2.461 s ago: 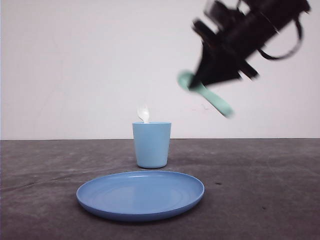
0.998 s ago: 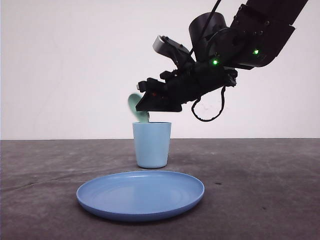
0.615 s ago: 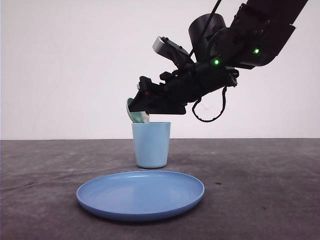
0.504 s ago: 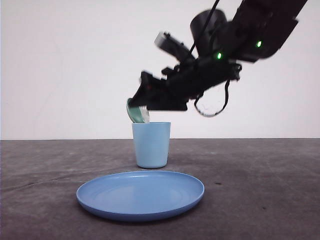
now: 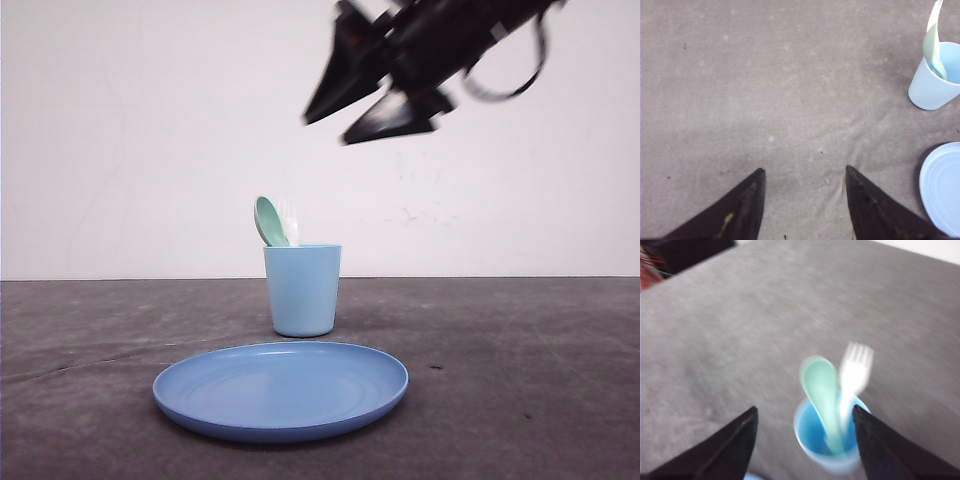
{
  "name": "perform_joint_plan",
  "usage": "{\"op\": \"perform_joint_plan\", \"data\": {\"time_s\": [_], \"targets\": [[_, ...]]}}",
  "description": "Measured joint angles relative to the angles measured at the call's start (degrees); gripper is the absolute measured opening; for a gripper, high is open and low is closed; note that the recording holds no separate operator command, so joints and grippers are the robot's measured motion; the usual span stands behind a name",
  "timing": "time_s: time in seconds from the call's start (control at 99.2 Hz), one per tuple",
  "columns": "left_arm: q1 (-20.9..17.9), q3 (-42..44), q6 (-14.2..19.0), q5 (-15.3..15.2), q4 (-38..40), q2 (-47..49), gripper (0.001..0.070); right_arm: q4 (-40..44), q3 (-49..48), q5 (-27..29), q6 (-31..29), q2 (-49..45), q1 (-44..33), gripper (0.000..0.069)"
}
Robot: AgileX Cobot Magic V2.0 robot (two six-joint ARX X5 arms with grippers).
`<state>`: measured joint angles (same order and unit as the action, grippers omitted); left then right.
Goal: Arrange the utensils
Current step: 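Move the right gripper back over the cup and grasp its rim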
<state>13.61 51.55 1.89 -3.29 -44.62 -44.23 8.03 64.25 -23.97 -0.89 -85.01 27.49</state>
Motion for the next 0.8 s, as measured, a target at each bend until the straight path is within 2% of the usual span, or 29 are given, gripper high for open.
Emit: {"op": "perform_joint_plan", "data": {"time_s": [0.192,0.413,0.585,0.656,0.797], "targets": [[0.00,0.00,-0.04,0.00,-0.02,0.00,0.0304,12.57,-0.50,8.94,-0.02,8.31,-1.27,0.0374],[0.00,0.00,-0.39,0.00,0.00,0.02,0.0304,11.67,-8.33,10.51,-0.26,15.10,-2.12,0.0374],[0.00,0.00,-0.39,0.00,0.00,0.02,0.0304,10.34,-14.49,10.51,-1.73,14.93,-2.80,0.0381],[0.00,0.00,-0.42,0.02,0.02,0.00,0.0304,8.41,-16.24,10.54,-2.19,14.80,-2.80,0.0430],[0.02,0.00,-0.42,0.02,0.00,0.00,0.0304,4.94,-18.67,10.51,-2.93,14.64,-2.78,0.0604]]}}
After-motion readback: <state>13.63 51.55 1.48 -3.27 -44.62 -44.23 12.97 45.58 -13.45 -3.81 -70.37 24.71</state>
